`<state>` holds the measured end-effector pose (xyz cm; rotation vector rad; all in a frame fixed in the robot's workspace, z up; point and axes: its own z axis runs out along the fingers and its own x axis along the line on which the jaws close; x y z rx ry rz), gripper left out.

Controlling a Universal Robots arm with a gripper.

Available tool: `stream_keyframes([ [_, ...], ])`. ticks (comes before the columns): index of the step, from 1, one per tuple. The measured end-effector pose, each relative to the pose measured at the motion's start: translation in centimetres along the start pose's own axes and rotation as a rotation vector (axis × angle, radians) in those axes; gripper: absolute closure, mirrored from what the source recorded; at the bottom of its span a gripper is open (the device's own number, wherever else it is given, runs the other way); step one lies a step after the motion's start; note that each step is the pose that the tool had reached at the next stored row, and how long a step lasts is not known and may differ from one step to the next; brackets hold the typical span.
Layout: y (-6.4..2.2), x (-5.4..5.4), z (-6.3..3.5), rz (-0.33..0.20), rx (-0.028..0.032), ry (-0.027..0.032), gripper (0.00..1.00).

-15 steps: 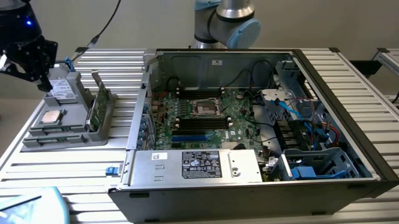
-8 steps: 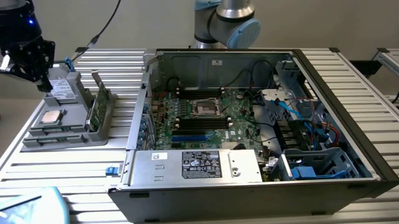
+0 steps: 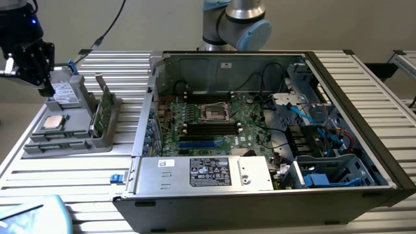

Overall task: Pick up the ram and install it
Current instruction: 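Pick up the ram and move it above insertion slot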

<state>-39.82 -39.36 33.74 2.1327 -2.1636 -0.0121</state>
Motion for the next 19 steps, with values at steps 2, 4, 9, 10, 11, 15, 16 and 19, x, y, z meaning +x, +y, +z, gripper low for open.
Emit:
stream_keyframes([
  [2, 0.08, -0.01, 0.01, -0.023, 0.0016, 0.0019, 0.89],
  [4, 0.25, -0.02, 0.02, -0.038, 0.0026, 0.0029, 0.89],
  [9, 0.26, -0.02, 0.02, -0.038, 0.0027, 0.0030, 0.82],
  [10, 0.26, -0.02, 0.02, -0.038, 0.0027, 0.0030, 0.82],
  [11, 0.28, -0.02, 0.02, -0.038, 0.0027, 0.0030, 0.82],
  [15, 0.40, -0.02, 0.04, -0.039, 0.0028, 0.0030, 0.82],
  [16, 0.45, -0.01, 0.04, -0.040, 0.0028, 0.0031, 0.80],
  [19, 0.60, -0.02, 0.05, -0.041, 0.0029, 0.0032, 0.73],
])
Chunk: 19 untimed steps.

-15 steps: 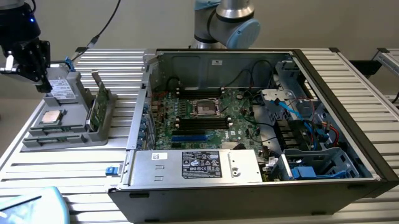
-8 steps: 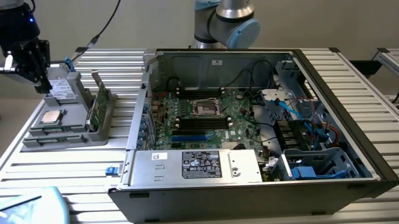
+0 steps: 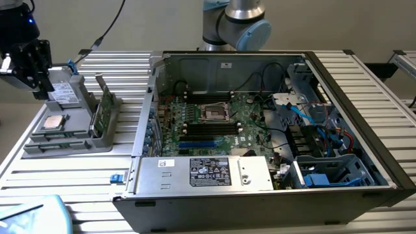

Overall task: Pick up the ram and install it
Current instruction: 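Pick up the ram and move it above insertion slot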

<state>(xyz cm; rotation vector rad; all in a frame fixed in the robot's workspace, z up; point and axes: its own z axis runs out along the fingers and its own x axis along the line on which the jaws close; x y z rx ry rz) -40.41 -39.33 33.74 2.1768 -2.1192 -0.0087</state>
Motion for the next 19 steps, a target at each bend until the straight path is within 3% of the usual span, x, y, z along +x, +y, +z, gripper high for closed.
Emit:
stream_keyframes([
  [1, 0.07, 0.0, 0.01, 0.000, 0.0000, 0.0000, 0.67],
  [10, 1.91, -0.1, 0.96, -0.013, 0.0028, 0.0009, 0.67],
  [13, 2.34, 0.4, 1.45, -0.015, 0.0048, -0.0020, 0.67],
  [15, 2.44, 0.8, 1.64, -0.015, 0.0090, -0.0089, 0.67],
  [19, 2.54, 1.7, 1.95, -0.016, 0.0227, -0.0326, 0.67],
])
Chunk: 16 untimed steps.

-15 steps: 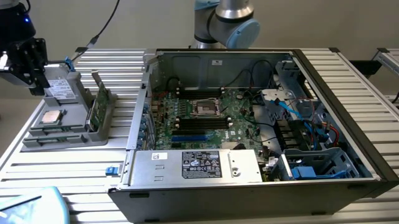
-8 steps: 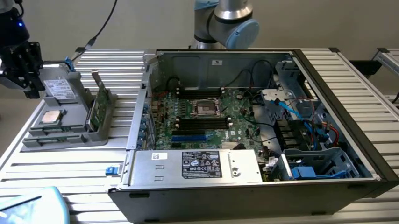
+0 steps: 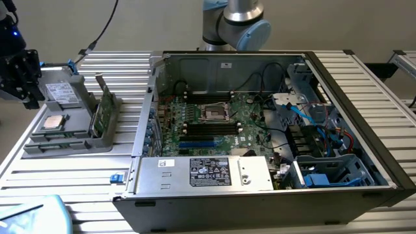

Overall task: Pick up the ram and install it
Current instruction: 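Pick up the ram and move it above insertion slot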

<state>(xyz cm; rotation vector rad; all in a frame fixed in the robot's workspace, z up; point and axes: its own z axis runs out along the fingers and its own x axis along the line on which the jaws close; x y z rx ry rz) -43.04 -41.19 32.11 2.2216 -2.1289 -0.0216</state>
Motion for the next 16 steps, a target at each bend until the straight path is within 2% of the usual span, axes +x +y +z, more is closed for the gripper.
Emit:
stream_keyframes([
  [3, 0.06, 0.8, 0.29, -0.001, 0.0047, -0.0166, 0.67],
  [5, 0.06, 1.1, 0.56, -0.001, 0.0063, -0.0237, 0.67],
  [7, 0.05, 1.2, 0.91, -0.001, 0.0068, -0.0258, 0.67],
  [16, 0.05, 1.2, 2.56, -0.004, 0.0068, -0.0258, 0.67],
])
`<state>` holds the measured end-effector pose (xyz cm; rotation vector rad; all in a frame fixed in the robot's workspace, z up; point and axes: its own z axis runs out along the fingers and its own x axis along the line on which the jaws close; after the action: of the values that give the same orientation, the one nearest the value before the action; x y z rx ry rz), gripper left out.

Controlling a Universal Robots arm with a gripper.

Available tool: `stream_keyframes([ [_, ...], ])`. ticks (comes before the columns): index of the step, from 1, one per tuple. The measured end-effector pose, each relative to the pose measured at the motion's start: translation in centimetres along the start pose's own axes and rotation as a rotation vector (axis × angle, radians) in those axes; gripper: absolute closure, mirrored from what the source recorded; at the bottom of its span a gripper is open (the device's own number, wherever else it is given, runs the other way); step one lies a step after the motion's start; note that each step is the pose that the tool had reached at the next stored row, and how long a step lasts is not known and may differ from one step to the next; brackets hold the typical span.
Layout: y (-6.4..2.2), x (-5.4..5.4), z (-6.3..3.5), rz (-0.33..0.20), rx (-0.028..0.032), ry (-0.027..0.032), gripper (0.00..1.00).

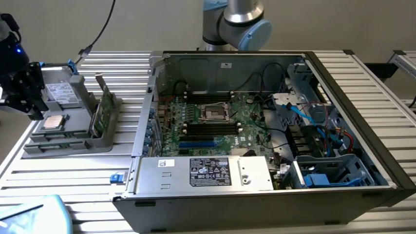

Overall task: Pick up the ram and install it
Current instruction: 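Pick up the ram and move it above insertion slot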

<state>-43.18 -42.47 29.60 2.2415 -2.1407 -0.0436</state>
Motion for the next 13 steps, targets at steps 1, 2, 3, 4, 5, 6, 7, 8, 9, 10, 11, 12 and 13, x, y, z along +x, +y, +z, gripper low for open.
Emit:
stream_keyframes([
  [1, 0.04, 0.0, 0.18, 0.000, 0.0000, 0.0000, 0.67],
  [2, 0.08, 0.0, 0.37, 0.000, 0.0001, 0.0000, 0.67],
  [3, 0.11, 0.0, 0.54, -0.001, 0.0000, 0.0000, 0.67],
  [4, 0.15, 0.0, 0.73, -0.001, 0.0000, 0.0000, 0.67],
  [5, 0.18, 0.0, 0.92, -0.001, 0.0001, 0.0001, 0.67],
  [6, 0.21, 0.0, 1.11, -0.002, 0.0000, 0.0001, 0.67],
  [7, 0.24, 0.0, 1.29, -0.003, 0.0000, 0.0002, 0.67],
  [8, 0.25, 0.0, 1.47, -0.004, 0.0000, 0.0002, 0.67],
  [9, 0.27, 0.0, 1.66, -0.005, 0.0001, 0.0002, 0.67],
  [10, 0.28, 0.1, 1.84, -0.007, 0.0001, 0.0002, 0.67],
  [11, 0.27, 0.1, 2.02, -0.008, 0.0002, 0.0002, 0.67],
  [12, 0.27, 0.2, 2.20, -0.010, 0.0001, 0.0002, 0.67],
  [13, 0.27, 0.3, 2.39, -0.012, 0.0000, 0.0002, 0.67],
])
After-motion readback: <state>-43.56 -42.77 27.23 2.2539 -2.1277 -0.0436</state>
